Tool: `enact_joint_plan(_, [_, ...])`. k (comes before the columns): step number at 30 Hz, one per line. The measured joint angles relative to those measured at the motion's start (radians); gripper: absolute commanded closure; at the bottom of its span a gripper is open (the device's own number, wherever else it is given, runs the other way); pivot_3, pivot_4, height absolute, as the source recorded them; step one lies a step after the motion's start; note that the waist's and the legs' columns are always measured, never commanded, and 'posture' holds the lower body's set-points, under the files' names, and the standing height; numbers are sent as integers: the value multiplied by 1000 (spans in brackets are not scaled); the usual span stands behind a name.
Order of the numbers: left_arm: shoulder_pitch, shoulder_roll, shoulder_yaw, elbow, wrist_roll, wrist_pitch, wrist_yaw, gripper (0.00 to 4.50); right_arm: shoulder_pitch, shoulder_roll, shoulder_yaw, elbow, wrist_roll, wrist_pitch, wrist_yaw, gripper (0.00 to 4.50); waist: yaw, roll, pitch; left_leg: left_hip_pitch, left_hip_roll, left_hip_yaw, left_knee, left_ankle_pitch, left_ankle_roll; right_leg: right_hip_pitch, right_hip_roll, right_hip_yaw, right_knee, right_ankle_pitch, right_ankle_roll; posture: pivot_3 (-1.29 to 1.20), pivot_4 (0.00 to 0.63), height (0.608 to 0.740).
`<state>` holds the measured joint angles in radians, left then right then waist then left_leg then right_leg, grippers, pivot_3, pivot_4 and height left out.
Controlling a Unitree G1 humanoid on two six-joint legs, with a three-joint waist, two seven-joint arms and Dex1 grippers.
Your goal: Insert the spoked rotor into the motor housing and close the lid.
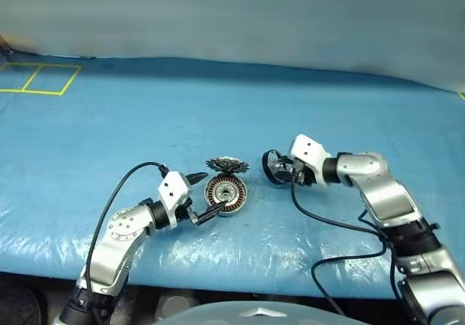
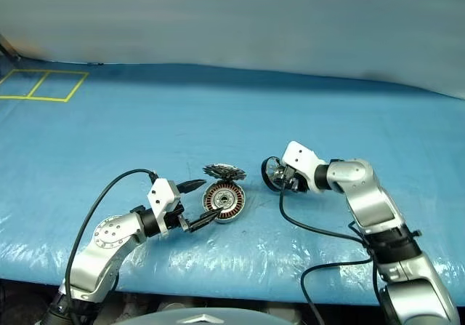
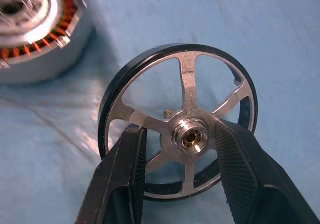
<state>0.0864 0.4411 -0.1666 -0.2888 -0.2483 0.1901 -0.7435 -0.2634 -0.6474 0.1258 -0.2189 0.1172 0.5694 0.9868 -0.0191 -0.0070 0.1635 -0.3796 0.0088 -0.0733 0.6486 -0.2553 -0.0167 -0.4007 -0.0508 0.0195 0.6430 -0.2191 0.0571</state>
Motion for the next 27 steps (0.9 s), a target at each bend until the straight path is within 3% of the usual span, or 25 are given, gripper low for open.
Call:
enact_joint_plan(5, [19,-2,22,16,-19,-9,-2,0,224,24,-53,-264,127,101,-47,2746,7,0,0,-1,0,-1,0,0,0,-1,0,-1,0,-3,3,0,150,740])
enact_joint_plan(9, [16,6,28,16,-21,-10,-19,0,299,69,-53,-380,196,147,-104,2746,0,1,1,0,0,1,2,0,0,-1,0,0,0,-5,-1,0,150,740])
enact_joint_plan(17, [-23,27,36,35,-30,-6,-43,0,254,157,-5,-441,292,181,-195,2746,-2,0,2,0,0,1,3,1,-1,0,0,0,0,-4,-1,0,150,740])
enact_joint_plan(27, [-32,35,34,45,-25,-4,-49,0,131,148,136,-318,193,121,-252,2746,-2,-1,2,-1,0,1,1,1,-1,-1,0,0,0,-5,-1,0,150,740])
